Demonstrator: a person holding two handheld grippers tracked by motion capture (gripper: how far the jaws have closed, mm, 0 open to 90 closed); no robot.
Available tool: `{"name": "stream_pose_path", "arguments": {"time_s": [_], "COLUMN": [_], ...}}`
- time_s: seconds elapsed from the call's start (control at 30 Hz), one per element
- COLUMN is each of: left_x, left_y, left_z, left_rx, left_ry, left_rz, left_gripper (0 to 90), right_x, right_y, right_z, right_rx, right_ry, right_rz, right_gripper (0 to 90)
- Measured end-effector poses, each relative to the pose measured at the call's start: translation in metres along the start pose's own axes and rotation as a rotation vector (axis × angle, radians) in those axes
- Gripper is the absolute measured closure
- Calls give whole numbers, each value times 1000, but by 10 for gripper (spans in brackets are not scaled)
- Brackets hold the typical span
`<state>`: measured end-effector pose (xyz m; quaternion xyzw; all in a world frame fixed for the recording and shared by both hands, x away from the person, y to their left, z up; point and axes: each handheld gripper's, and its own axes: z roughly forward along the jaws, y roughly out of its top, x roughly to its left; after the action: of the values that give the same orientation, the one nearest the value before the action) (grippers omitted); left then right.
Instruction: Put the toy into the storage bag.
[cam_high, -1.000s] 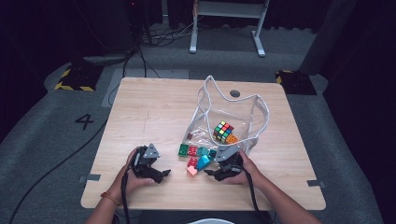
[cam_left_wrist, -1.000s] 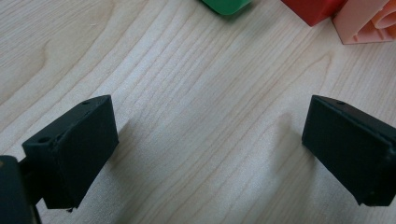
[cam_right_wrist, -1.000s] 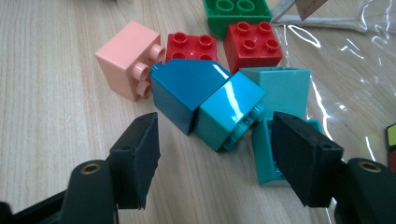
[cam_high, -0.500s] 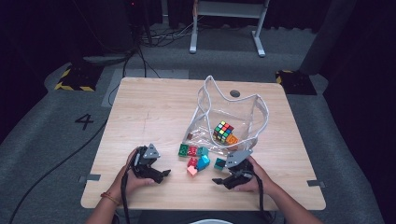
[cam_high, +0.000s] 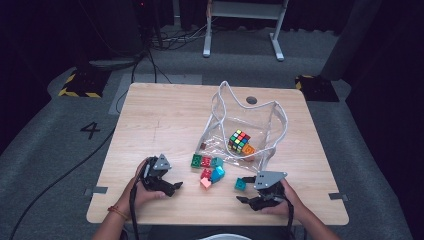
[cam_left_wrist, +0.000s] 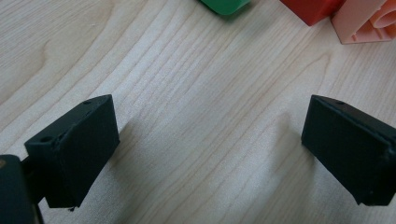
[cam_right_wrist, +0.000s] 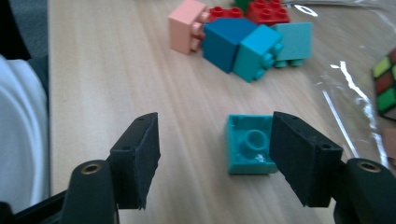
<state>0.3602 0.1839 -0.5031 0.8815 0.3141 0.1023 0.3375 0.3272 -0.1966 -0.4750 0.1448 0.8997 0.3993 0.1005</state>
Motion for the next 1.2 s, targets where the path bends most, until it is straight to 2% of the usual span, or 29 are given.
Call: {"name": "stream_pose_path", "arguments": {"time_s": [0.07, 0.13, 0.2, 0.27, 0.3, 0.4, 0.43, 0.53, 0.57, 0.63, 0.73, 0.97, 1.1, 1.2], "left_x": [0, 0, 0, 0, 0, 0, 0, 0, 0, 0, 0, 0, 0, 0], "left_y": [0, 0, 0, 0, 0, 0, 0, 0, 0, 0, 0, 0, 0, 0], "left_z": [0, 0, 0, 0, 0, 0, 0, 0, 0, 0, 0, 0, 0, 0], "left_rx": [0, 0, 0, 0, 0, 0, 0, 0, 0, 0, 0, 0, 0, 0], "left_ry": [0, 1, 0, 1, 0, 2, 3, 2, 2, 2, 2, 2, 3, 4], "left_rz": [0, 0, 0, 0, 0, 1, 1, 1, 1, 1, 1, 1, 1, 0], "left_gripper": [41, 41, 41, 41, 41, 41, 41, 41, 41, 41, 41, 41, 41, 42], "right_x": [-3, -9, -12, -13, -15, -18, -21, -25, -26, -27, -27, -26, -27, -26], "right_y": [-1, -3, -5, -6, -6, -7, -7, -8, -8, -9, -10, -12, -13, -14], "right_z": [1, 4, 10, 14, 15, 19, 20, 21, 22, 23, 25, 26, 24, 23], "right_rx": [14, 7, 23, 46, 54, 49, 38, 26, 20, 26, 42, 27, 21, 18], "right_ry": [-23, -37, -39, -47, -46, -38, -30, -22, -23, -20, -20, -5, -4, -13], "right_rz": [24, 9, 35, 37, 21, 60, 53, 76, 61, 86, 85, 94, 96, 91], "right_gripper": [336, 336, 338, 343, 344, 350, 352, 365, 370, 391, 414, 469, 561, 588]}}
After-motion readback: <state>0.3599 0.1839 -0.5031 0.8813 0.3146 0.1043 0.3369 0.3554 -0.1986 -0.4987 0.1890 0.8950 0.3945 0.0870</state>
